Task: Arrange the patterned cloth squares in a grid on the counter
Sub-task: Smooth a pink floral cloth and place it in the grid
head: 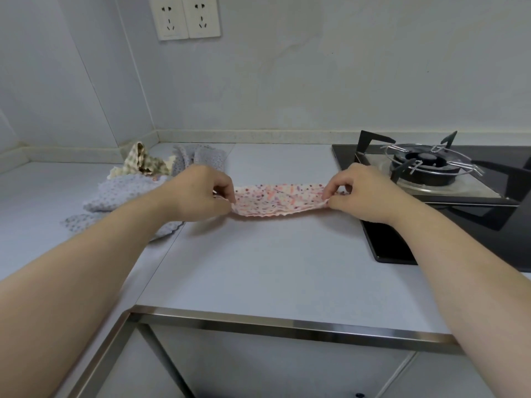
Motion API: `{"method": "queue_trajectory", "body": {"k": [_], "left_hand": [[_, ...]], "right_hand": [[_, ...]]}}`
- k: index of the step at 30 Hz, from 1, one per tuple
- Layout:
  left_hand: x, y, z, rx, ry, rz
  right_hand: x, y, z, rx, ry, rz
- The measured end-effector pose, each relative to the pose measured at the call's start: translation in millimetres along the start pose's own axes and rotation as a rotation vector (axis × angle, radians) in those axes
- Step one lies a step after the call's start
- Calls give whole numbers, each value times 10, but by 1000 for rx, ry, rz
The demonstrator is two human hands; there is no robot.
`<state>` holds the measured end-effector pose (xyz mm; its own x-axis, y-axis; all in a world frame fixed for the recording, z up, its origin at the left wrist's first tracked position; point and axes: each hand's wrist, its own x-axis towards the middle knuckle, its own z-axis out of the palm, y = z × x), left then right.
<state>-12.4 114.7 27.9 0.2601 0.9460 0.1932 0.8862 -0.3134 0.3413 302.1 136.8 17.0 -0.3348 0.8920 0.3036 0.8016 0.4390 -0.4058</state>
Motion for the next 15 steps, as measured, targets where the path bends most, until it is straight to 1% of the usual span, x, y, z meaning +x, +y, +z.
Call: {"method": "queue_trajectory", "body": {"k": [3, 6, 11, 15], "left_hand": [[-11, 30, -51, 49, -129, -3], [-17, 66, -87, 161, -224, 16], [-28, 168, -132, 359, -349, 36], [-31, 229, -182, 408, -430, -5]], "right_hand": [[-7, -1, 16, -8, -108, -14], [25, 32, 48, -3, -203, -25], [26, 15, 31, 4, -239, -21], [45, 16, 39, -12, -265, -34]]}}
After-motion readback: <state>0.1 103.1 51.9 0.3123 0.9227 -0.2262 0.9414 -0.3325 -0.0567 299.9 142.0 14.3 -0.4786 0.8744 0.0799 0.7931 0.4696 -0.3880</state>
